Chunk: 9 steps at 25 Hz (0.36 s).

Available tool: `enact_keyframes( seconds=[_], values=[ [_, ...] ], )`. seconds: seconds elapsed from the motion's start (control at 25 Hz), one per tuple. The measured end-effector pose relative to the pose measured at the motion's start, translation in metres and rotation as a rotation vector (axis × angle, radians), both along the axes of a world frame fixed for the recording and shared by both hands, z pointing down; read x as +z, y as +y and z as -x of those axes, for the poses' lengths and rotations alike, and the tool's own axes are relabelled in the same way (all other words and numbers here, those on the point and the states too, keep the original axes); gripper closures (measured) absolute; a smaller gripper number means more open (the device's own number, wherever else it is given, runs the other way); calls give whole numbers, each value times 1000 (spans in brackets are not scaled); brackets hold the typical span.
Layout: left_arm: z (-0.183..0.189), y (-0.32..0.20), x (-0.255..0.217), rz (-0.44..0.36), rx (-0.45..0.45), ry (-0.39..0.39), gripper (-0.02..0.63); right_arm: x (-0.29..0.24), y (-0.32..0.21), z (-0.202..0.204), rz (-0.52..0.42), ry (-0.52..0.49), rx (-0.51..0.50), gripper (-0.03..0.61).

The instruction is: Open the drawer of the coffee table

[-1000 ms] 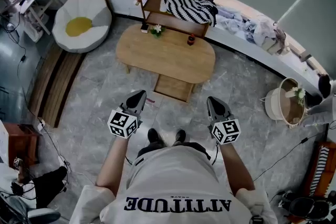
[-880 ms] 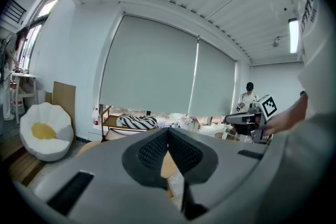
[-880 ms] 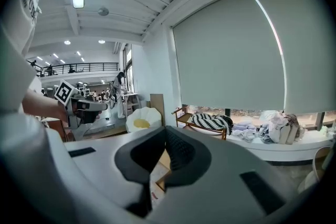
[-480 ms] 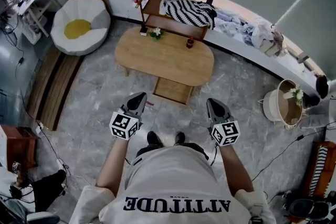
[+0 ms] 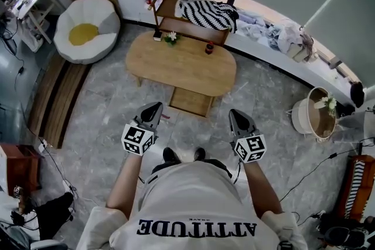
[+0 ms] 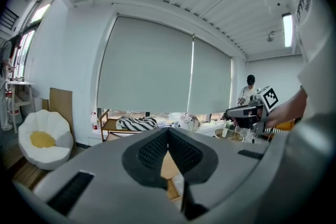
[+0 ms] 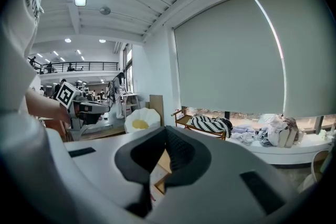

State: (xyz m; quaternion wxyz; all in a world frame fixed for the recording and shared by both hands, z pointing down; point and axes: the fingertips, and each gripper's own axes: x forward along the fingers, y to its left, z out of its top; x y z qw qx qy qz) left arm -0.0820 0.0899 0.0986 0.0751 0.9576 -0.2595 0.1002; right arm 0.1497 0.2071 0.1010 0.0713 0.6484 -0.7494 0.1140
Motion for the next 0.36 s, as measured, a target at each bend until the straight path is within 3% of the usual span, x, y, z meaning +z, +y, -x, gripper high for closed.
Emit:
enact_keyframes(
  seconds=[0.36],
  values=[
    [1,1,3,-7,7,-1,594,3,0,8,5,27,-18,561]
  ],
)
